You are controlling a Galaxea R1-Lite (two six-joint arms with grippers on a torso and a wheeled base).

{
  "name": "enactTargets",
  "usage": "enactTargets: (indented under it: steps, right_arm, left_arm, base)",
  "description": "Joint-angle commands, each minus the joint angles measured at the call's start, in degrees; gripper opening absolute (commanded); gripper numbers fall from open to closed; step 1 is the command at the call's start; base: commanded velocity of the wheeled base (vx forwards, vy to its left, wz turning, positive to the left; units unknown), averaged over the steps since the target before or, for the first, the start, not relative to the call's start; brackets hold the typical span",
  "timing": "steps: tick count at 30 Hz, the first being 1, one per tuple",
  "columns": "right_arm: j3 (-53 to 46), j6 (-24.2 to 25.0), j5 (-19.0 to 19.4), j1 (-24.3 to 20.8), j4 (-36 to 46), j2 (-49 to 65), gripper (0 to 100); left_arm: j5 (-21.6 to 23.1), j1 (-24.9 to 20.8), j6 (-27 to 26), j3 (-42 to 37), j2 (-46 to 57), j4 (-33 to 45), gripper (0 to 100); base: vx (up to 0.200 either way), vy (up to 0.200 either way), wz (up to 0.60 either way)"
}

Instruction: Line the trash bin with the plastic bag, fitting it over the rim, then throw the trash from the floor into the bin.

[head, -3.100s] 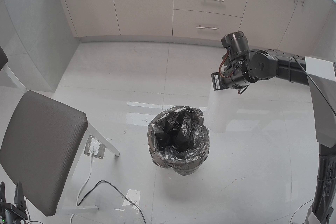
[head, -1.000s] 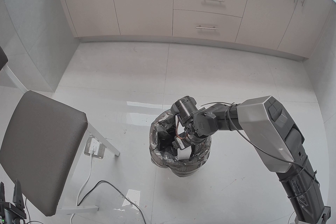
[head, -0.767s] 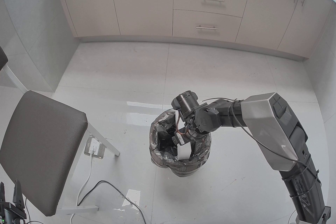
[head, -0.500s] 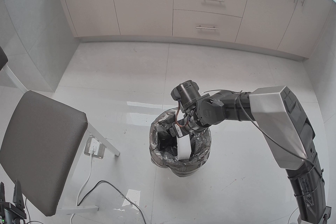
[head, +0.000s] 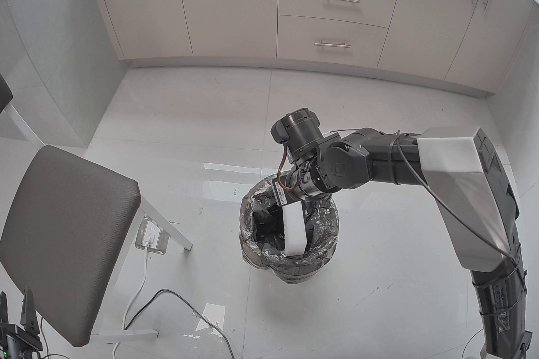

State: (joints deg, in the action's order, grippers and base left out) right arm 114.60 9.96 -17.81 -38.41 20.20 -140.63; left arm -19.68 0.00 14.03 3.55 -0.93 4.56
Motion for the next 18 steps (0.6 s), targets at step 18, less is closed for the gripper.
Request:
enactTargets:
  steps: [18]
  right_arm:
    - [-0.01,-0.38,-1.79,0.36,-2.80,-5.27,0]
  left_arm:
    - [-0.01,0.00,-0.06,-0.03,0.93,0.01,100]
  base:
    - [0.000,0.000,0.00]
